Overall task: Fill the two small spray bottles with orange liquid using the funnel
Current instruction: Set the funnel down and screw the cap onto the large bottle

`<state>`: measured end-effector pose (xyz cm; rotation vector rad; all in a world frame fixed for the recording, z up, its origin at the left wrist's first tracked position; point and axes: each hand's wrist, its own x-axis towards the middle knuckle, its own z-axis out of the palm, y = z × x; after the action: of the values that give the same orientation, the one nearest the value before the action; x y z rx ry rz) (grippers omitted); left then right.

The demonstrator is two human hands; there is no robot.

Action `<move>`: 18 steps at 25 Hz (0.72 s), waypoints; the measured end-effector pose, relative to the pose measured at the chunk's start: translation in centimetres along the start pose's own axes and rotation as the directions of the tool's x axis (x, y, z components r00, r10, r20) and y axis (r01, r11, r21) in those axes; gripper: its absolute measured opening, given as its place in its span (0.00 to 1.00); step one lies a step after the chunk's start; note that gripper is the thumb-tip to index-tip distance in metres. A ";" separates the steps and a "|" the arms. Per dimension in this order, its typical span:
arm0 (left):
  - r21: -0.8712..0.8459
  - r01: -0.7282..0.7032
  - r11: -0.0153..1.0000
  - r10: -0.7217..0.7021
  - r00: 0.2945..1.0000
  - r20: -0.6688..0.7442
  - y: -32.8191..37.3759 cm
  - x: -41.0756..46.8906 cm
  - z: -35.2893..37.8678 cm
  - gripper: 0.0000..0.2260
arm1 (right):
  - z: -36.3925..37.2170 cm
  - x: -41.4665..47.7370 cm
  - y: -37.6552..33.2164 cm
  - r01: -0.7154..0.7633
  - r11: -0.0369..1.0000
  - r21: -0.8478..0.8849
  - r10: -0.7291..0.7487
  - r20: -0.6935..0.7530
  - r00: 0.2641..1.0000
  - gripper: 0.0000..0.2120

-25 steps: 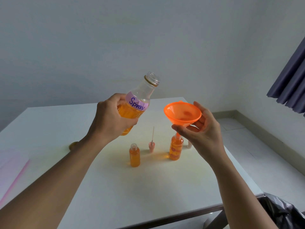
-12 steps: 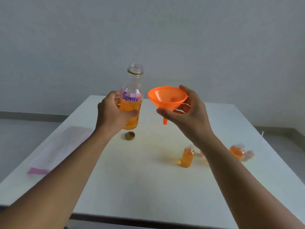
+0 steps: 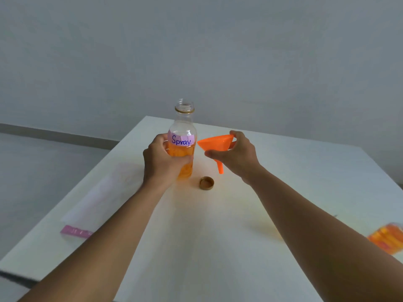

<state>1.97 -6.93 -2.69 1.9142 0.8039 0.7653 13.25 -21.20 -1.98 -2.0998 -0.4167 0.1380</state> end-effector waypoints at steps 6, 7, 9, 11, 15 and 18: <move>-0.009 0.005 1.000 -0.005 1.000 -0.011 -1.3 0.6 0.6 0.31 | 2.4 1.9 0.8 -0.066 0.990 -0.125 0.069 0.022 0.997 0.47; -0.013 0.005 1.000 -0.005 1.000 -0.014 -1.4 0.6 0.6 0.31 | 2.8 2.0 0.9 -0.067 0.988 -0.138 0.071 0.019 0.997 0.47; -0.015 0.006 1.000 -0.007 1.000 -0.020 -1.5 0.5 0.7 0.32 | 3.2 2.0 1.0 -0.065 0.984 -0.164 0.068 0.016 0.998 0.47; -0.015 0.006 1.000 -0.006 1.000 -0.021 -1.5 0.4 0.8 0.32 | 3.5 2.0 1.1 -0.072 0.980 -0.186 0.076 0.017 0.997 0.47; -0.015 -0.001 1.000 0.001 1.000 -0.012 -1.6 0.2 1.0 0.32 | 3.8 2.0 1.7 -0.092 0.975 -0.204 0.097 0.016 0.995 0.48; -0.019 -0.016 1.000 0.016 1.000 -0.015 -1.9 0.1 1.2 0.33 | 3.9 1.7 1.9 -0.082 0.975 -0.208 0.085 0.007 0.996 0.48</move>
<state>2.55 -6.72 -4.91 1.9024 0.7886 0.7950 14.31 -18.35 -5.54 -2.3244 -0.3651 0.1665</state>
